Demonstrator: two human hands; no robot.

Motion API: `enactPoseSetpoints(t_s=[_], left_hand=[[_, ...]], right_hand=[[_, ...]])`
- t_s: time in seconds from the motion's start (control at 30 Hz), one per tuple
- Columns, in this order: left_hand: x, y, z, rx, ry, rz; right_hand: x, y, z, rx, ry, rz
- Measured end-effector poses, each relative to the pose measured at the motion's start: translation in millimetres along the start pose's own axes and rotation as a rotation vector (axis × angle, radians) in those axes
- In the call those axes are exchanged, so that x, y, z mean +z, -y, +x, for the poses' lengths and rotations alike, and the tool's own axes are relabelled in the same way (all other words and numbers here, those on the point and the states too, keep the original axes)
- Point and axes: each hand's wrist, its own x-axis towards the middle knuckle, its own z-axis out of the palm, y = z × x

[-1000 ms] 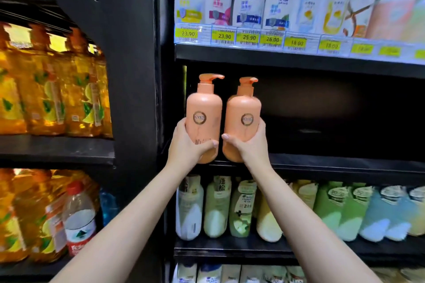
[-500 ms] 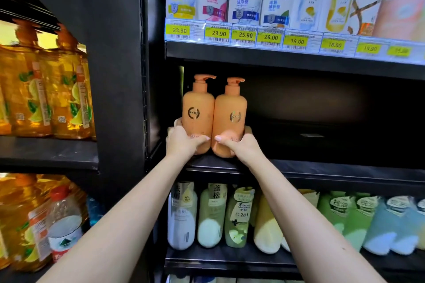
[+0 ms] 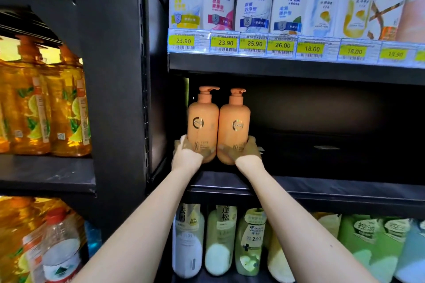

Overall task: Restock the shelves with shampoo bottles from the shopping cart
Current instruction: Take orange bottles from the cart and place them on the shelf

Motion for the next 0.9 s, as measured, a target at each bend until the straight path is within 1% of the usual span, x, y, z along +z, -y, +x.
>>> enactPoseSetpoints(t_s=[0.1,0.2,0.27,0.43,0.73,0.77,0.83,0.9], left_hand=[[1,5,2,0.010,0.005,-0.038],[-4,-1,-7,0.040,0.014,-0.021],[-4,0,-7,0.026,0.006,-0.024],[0,7,5,-0.016,-0.017,-0.062],[5,6,7,0.006,-0.011,-0.029],[3,2,4,0.001,-0.006,0.009],[-1,-6,-10,-0.004,0.015,0.193],[-8,-14,-36,0.060,0.053,0.391]], right_hand=[[2,-8,3,-0.046,-0.008,-0.008],[1,-9,2,-0.017,0.010,0.050],[-3,-6,-2,-0.012,0.037,0.060],[-2,-7,4,0.032,0.038,-0.021],[3,-10,15,0.052,0.041,-0.094],[2,-8,14,0.061,0.043,-0.083],[-3,-3,4,0.070,0.022,-0.044],[-12,-1,-11,-0.029,-0.041,-0.053]])
